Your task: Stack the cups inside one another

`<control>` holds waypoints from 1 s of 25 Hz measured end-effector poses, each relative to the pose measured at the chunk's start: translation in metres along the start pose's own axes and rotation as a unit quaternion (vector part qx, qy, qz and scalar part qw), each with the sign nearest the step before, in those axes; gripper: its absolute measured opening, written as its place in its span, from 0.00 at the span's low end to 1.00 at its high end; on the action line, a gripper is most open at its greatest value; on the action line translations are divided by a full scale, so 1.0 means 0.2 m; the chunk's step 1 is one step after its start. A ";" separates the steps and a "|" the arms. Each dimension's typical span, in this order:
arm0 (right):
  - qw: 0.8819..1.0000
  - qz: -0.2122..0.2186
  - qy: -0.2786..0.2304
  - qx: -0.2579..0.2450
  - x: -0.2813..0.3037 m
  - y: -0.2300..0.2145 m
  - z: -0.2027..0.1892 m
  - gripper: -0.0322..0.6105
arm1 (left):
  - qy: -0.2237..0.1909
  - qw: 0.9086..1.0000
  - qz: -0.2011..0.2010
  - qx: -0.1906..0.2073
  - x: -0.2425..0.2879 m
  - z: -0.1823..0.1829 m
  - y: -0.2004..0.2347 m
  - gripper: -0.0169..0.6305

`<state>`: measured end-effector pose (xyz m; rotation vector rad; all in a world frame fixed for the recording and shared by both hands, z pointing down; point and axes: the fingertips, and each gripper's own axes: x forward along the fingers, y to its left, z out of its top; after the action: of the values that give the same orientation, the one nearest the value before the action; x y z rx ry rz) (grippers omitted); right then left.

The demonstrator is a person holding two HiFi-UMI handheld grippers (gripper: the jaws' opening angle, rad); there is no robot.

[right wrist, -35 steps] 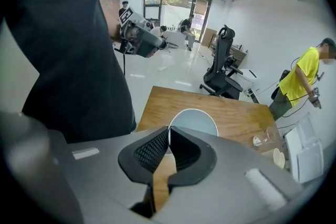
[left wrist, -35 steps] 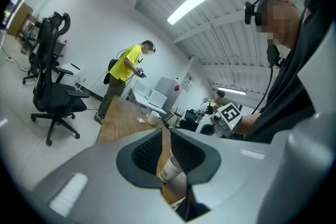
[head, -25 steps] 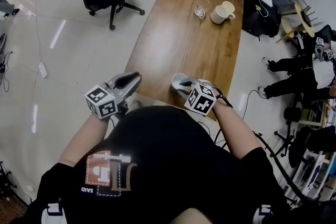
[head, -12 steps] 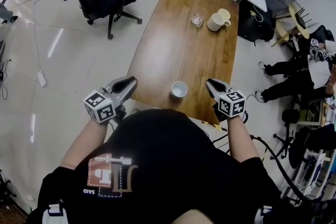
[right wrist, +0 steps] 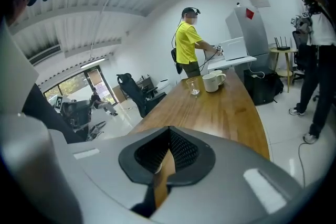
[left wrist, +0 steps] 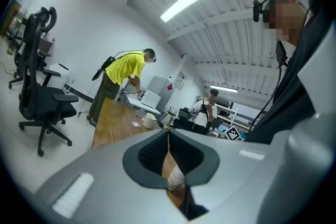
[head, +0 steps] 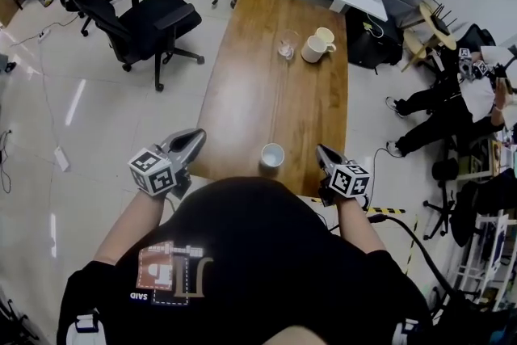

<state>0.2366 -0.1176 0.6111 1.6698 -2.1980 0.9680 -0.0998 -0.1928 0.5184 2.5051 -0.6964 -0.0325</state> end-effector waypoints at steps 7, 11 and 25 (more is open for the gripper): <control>1.000 -0.009 -0.004 -0.014 -0.05 -0.01 0.04 0.07 | 0.005 1.000 -0.018 -0.002 0.05 0.01 -0.01 0.03; 1.000 -0.026 -0.007 -0.009 -0.09 -0.03 0.04 0.07 | 0.012 0.999 -0.030 -0.004 0.05 0.02 0.00 0.03; 0.998 -0.066 -0.006 0.008 -0.15 0.13 -0.09 0.07 | 0.041 0.997 -0.068 -0.017 -0.11 -0.01 0.10 0.03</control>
<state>0.2197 -0.0796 0.5986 1.8068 -2.0623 0.9440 -0.1274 -0.1958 0.5268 2.5019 -0.4889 0.0094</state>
